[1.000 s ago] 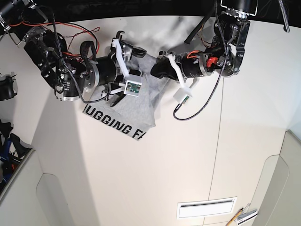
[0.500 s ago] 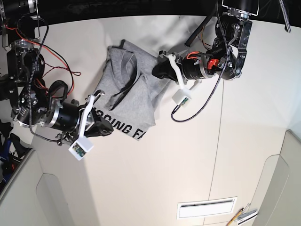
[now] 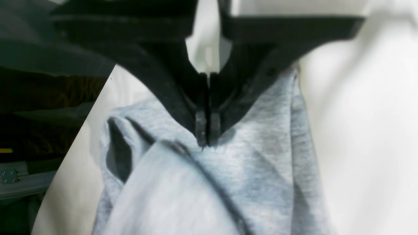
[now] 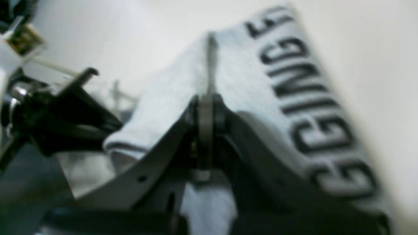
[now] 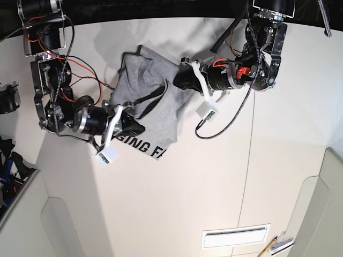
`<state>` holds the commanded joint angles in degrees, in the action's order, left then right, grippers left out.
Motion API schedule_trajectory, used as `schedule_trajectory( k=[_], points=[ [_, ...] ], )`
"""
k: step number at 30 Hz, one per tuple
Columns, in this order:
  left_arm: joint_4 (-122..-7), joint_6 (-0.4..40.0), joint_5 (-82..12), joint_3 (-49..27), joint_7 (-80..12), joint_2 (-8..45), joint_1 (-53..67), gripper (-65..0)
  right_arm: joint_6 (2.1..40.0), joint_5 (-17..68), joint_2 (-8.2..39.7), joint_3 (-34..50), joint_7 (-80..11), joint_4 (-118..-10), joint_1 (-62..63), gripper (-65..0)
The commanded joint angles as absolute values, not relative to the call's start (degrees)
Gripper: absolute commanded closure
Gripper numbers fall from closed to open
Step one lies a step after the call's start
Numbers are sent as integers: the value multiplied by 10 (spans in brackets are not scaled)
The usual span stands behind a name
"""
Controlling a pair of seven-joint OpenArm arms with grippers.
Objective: Fold the T-shirt properly
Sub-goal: 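Pull the folded bundle's edge with the right gripper toward the left gripper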
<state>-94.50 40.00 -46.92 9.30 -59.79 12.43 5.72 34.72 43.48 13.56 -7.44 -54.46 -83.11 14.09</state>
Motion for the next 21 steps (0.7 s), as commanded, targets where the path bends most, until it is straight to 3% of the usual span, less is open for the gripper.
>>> schedule_trajectory(
  k=[6, 10, 16, 21],
  points=[
    [-945, 400, -469, 93, -598, 124, 57, 0, 347, 414, 91, -177, -522, -831, 148, 0],
    [-945, 400, -473, 73, -605, 124, 58, 0, 347, 403, 49, -183, -519, -831, 165, 0],
    [-967, 400, -521, -32, -665, 124, 65, 0, 342, 360, 40, -139, -518, -831, 227, 0],
    [-1077, 400, -553, -122, -669, 142, 107, 0, 337, 317, 51, -57, -500, -824, 257, 0]
  ],
)
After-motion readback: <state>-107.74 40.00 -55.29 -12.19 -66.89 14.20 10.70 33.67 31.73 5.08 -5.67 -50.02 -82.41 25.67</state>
